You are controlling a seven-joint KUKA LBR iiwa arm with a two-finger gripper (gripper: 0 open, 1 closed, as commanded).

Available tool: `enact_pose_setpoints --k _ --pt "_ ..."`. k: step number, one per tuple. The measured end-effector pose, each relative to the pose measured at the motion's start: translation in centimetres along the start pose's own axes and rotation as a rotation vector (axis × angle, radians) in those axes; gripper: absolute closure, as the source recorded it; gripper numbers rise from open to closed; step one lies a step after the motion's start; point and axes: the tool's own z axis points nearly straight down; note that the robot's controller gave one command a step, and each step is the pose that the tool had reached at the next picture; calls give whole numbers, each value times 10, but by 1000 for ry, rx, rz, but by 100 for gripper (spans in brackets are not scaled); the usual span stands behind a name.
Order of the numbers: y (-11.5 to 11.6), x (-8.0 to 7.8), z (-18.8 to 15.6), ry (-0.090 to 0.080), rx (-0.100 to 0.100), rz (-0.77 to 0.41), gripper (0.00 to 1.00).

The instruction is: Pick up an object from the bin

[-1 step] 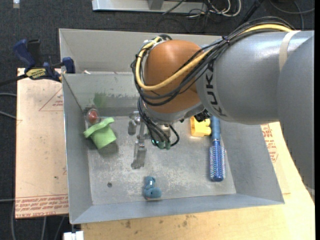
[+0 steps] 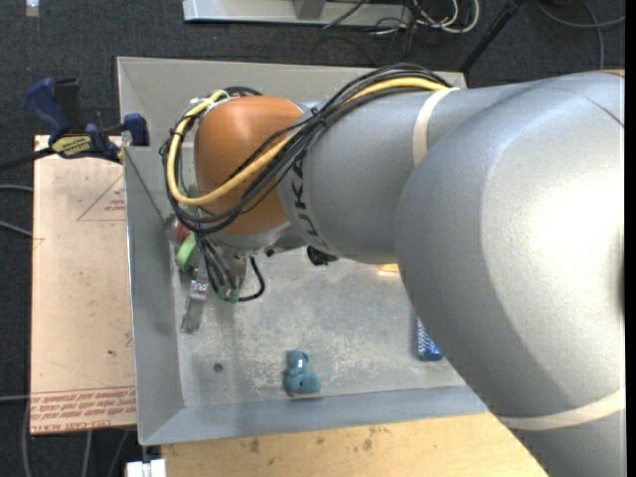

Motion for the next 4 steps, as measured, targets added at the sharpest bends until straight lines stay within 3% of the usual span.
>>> enact_pose_setpoints --k 1,2,3,4 --pt "-26 -60 63 -3 3 76 0" --pt "-70 -90 65 -5 1 245 0" --pt "-110 -96 64 -3 2 256 0" --pt "-108 -95 64 -3 1 253 100"
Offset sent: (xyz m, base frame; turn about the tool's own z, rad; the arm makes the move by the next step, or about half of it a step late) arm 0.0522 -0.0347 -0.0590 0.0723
